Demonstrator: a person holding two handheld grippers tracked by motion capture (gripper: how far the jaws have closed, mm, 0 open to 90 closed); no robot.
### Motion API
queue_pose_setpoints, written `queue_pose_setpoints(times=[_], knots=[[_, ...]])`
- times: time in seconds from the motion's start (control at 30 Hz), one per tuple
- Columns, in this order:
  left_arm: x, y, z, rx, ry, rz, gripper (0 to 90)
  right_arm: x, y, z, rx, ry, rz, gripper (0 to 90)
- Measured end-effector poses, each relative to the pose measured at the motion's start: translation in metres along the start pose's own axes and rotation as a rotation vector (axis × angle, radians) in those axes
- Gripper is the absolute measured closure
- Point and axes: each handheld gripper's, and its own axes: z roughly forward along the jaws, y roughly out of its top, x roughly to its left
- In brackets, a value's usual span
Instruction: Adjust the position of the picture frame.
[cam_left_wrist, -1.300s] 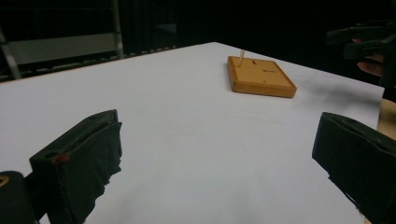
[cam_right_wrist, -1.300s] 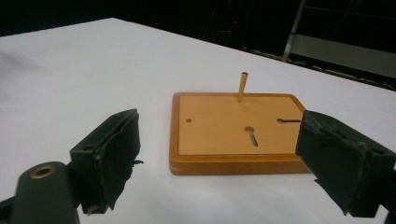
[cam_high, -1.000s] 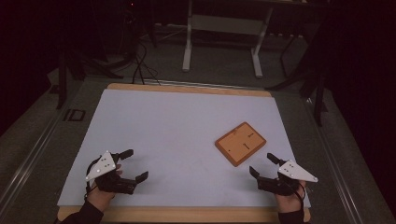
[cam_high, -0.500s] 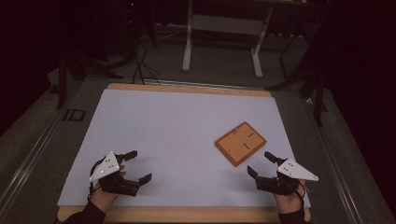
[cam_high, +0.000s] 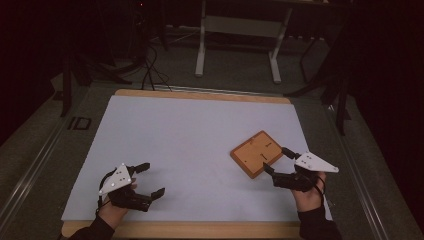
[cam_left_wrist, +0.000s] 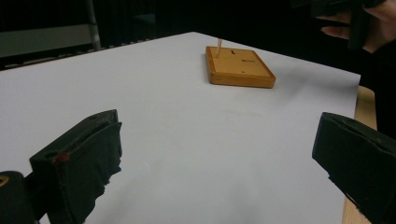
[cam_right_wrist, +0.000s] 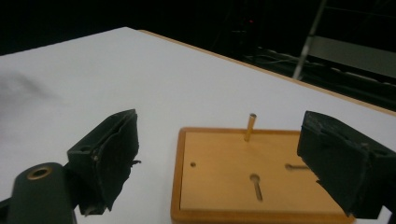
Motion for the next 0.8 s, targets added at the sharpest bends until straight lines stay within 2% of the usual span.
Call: queue_pose_setpoints(times=[0.1, 0.23, 0.3, 0.33, 0.47, 0.63, 0.8], knots=[[-0.001, 0.001, 0.001, -0.007, -0.004, 0.0, 1.7, -0.006, 0.004, 0.011, 0.018, 0.0, -0.04, 12.3], [-0.002, 0.001, 0.002, -0.001, -0.011, -0.001, 1.7, -0.012, 0.006, 0.02, 0.039, 0.002, -0.012, 11.3], [-0.002, 0.001, 0.002, 0.001, -0.018, -0.009, 1.7, -0.015, 0.008, 0.028, 0.042, 0.029, 0.01, 10.4], [-0.001, 0.001, 0.002, -0.003, -0.021, -0.014, 1.7, -0.017, 0.009, 0.031, 0.033, 0.044, 0.004, 10.3], [-0.002, 0.001, 0.001, -0.009, -0.025, -0.022, 1.7, -0.021, 0.014, 0.043, 0.048, 0.047, -0.005, 10.4], [-0.002, 0.001, 0.001, -0.006, -0.03, -0.023, 1.7, -0.029, 0.016, 0.056, 0.055, 0.048, 0.012, 14.0], [-0.002, 0.0, 0.0, -0.006, -0.031, -0.017, 1.7, -0.04, 0.011, 0.076, 0.078, 0.058, 0.046, 16.1]])
